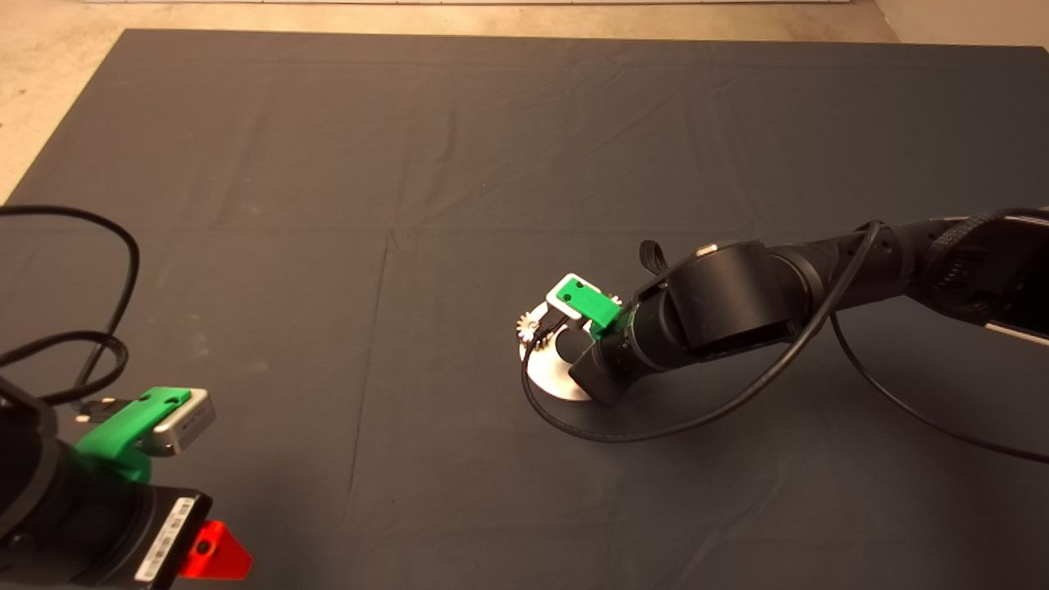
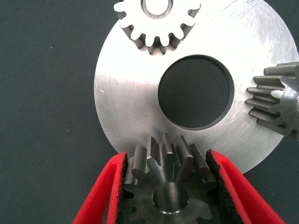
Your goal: Install three planetary gears onto the carrier pins
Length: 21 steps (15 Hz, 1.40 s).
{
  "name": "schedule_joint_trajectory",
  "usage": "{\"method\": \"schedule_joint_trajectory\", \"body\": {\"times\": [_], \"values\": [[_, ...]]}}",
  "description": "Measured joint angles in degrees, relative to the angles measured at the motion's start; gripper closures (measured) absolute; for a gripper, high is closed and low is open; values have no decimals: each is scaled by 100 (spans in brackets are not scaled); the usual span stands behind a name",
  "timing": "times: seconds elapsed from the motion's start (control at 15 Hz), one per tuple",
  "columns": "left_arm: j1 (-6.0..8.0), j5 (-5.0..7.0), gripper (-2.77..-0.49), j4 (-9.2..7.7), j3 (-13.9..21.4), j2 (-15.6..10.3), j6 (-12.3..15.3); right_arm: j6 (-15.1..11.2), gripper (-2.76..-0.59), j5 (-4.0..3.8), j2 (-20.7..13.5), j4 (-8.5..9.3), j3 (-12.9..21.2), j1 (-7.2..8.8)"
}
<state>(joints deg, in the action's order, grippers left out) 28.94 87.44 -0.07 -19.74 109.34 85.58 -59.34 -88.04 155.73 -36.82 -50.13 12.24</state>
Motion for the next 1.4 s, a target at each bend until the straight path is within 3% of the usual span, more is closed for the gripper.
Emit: {"method": "schedule_joint_trajectory", "body": {"times": [0.6,1.4], "values": [[0,-1,-248,0,0,0,-18,83,-101,9,49,211,-11,16],[0,2,-248,0,0,0,-19,234,-100,9,49,240,-85,13]]}}
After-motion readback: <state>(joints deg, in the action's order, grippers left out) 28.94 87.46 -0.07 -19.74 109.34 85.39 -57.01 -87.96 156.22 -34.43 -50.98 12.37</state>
